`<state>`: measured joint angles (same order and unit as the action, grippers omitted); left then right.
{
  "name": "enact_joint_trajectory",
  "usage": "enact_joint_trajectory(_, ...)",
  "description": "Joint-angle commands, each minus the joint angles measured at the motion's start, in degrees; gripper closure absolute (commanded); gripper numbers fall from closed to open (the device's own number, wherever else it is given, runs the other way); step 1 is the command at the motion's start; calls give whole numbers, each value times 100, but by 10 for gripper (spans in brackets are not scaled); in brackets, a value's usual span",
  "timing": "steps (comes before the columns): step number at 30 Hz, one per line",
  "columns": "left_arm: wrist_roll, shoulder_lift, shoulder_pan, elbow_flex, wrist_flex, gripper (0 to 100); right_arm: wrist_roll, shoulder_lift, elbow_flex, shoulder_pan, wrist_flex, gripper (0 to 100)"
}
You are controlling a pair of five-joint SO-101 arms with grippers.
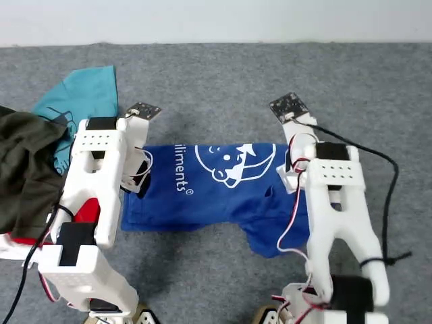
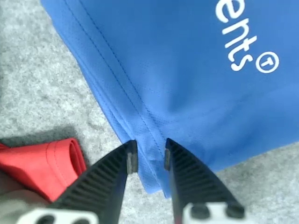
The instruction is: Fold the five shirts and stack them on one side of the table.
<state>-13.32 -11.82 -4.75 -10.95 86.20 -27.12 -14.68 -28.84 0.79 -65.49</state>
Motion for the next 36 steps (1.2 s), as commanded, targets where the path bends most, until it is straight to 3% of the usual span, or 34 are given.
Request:
enact_joint_trajectory(1,18,44,9,13,-26,891,35,-514,185,84,-743,843)
enact_joint_trajectory(4,18,44,9,13,-18,891,26,-532,-308,233,-857,843)
enact_joint_trajectory(10,18,44,18,13,-9,891,79,-523,-1222,681,-31,843)
enact_joint_trajectory(21,18,44,18,13,-18,891,79,-479,-1292,1402,752,843)
enact_joint_trajectory(28,18,44,18,13,-9,891,79,462,-1345,1481,1464,843)
enact_joint_trajectory(33,18,44,18,4,-18,891,62,558,-1116,1429,1349,843)
enact_joint_trajectory(36,18,44,9,4,-26,891,53,180,-686,1437,699,843)
